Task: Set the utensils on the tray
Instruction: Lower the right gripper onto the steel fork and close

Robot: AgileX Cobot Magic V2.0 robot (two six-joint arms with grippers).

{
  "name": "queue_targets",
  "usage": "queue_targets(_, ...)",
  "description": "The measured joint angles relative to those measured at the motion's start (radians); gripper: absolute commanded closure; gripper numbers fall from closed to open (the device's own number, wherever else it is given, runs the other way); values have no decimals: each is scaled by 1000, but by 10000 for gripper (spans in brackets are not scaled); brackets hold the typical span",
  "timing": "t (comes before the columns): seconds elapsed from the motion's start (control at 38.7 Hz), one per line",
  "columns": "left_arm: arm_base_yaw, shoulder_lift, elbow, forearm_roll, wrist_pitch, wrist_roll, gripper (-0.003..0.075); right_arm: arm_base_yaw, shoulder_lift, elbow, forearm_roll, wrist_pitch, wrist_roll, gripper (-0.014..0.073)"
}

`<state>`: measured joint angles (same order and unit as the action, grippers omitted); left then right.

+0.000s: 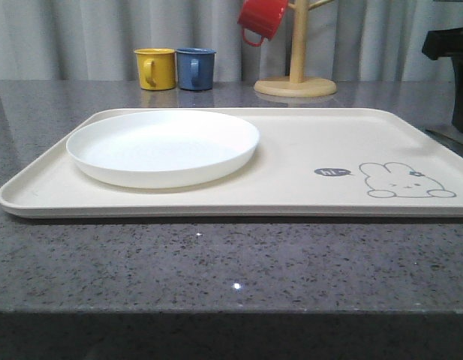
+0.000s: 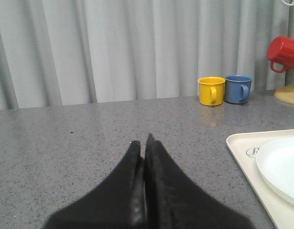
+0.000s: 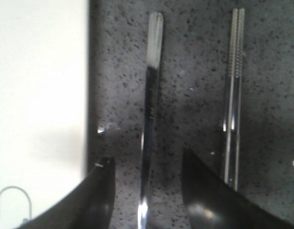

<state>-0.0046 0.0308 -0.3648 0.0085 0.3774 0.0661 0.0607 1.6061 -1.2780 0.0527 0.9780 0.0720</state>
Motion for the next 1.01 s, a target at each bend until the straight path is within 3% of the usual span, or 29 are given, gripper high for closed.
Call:
queue_targets(0.26, 0, 0, 0, 0, 0, 0, 738, 0, 17, 0, 17, -8, 2, 250)
queue_targets(0.44, 0, 0, 0, 0, 0, 0, 738, 0, 56, 0, 18, 7, 2, 303)
queue_targets(0.62, 0, 0, 0, 0, 0, 0, 738, 0, 78, -6, 16, 25, 2, 403)
queue_targets(0.85, 0, 0, 0, 0, 0, 0, 738, 0, 78, -9, 12, 32, 2, 648)
queue_targets(1.01, 0, 0, 0, 0, 0, 0, 738, 0, 82, -35, 18, 58, 2, 662)
